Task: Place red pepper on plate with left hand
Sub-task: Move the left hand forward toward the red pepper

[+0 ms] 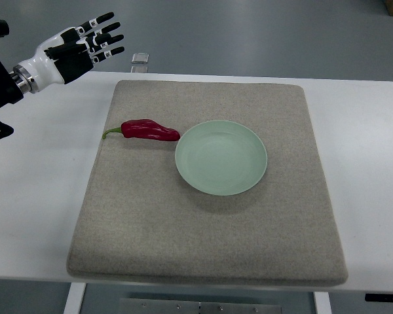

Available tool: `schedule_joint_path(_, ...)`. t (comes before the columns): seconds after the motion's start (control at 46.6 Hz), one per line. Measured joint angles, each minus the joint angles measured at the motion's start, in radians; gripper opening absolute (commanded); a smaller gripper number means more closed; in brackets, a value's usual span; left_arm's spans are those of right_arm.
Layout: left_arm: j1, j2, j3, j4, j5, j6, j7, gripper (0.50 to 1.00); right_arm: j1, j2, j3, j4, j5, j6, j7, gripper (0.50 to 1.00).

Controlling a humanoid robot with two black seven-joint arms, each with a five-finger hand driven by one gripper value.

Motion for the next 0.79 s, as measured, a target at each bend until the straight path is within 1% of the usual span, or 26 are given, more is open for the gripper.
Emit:
schedule_joint_path(0.387, -0.002, 0.000, 0.000, 0.002, 0.000, 0.002, 0.000, 0.994, 0.000, 0.000, 0.000, 0.000, 0.000, 0.000, 0.000, 0.928)
schedule_joint_path(0.58, -0.028, 0.001, 0.037, 0.034, 0.009, 0.006, -0.002, 0.994, 0.000, 0.000, 0.000, 0.000, 0.000, 0.000, 0.000, 0.928)
schedule_joint_path(0.666, -0.067, 0.003, 0.079, 0.035, 0.090, 0.002, -0.008, 0.994, 0.000, 0.000, 0.000, 0.000, 0.000, 0.000, 0.000, 0.928)
schedule_joint_path(0.794, -0.094, 0.005, 0.091, 0.051, 0.372, 0.001, -0.019, 0.994, 0.000, 0.000, 0.000, 0.000, 0.000, 0.000, 0.000, 0.928)
